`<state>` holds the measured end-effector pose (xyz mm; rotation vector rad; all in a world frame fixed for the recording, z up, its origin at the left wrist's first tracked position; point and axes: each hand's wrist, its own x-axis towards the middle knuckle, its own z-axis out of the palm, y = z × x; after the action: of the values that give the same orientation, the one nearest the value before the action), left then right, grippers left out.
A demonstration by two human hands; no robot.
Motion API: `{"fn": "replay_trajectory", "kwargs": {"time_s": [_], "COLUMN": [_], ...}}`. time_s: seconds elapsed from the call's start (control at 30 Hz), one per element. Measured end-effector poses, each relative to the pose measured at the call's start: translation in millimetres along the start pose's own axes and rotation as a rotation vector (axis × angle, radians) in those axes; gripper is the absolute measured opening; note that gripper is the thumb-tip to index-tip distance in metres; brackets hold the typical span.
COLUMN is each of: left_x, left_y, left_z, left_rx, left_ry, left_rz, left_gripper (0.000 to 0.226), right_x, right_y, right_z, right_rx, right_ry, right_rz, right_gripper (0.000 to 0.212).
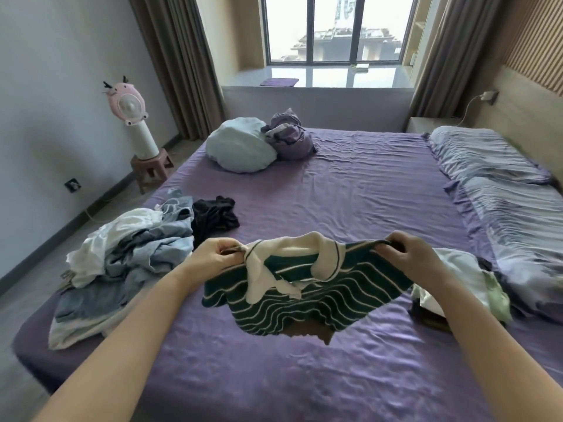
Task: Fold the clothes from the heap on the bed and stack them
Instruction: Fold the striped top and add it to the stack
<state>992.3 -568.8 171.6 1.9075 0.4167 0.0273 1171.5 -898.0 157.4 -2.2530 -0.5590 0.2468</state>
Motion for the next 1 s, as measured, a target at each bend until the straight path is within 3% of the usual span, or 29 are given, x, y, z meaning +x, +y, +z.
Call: {"fn": "replay_trajectory", "kwargs": {"time_s": [0.17,0.33,0.57,0.7,0.8,1.0], "left_x": [6.7,14.7,54.7,114.2,153.7,220.3], "left_y": [17.4,16.7,2.1,-57.0,-114.6,-208.2], "left_z": [3.4,-6.3,-37.1,-35.4,-17.8,1.6], "left_rx": [0.001,-0.017,0.056,0.145,0.122,0.126], "left_ry": [0.007,0.056,-0.052,-0.089,-0.128,-0.229], "left_rz": [0.027,0.051,-0.118,-0.297,-0.445,-0.515], "left_gripper": [0.027,0.029,0.026,0.039,0.033,0.027], "right_x": [-3.1,-7.8,16.4,43.8,62.0,97.2], "right_y": [2.4,0.0,-6.1,16.0,42.8,85.3], "right_z": [0.7,12.6,46.3,96.4,146.0,221.0], "right_rx": [0.059,0.132,0.263,0.201,0.092,-0.052], "right_ry": [-0.031,-0.029,-0.122,-0.212,-0.257,-0.300], "right_rz": [-0.056,-0.056,0.026,0.180,0.289,0.419], "right_gripper": [0.007,0.007,0.006,0.012,0.011,0.004]}}
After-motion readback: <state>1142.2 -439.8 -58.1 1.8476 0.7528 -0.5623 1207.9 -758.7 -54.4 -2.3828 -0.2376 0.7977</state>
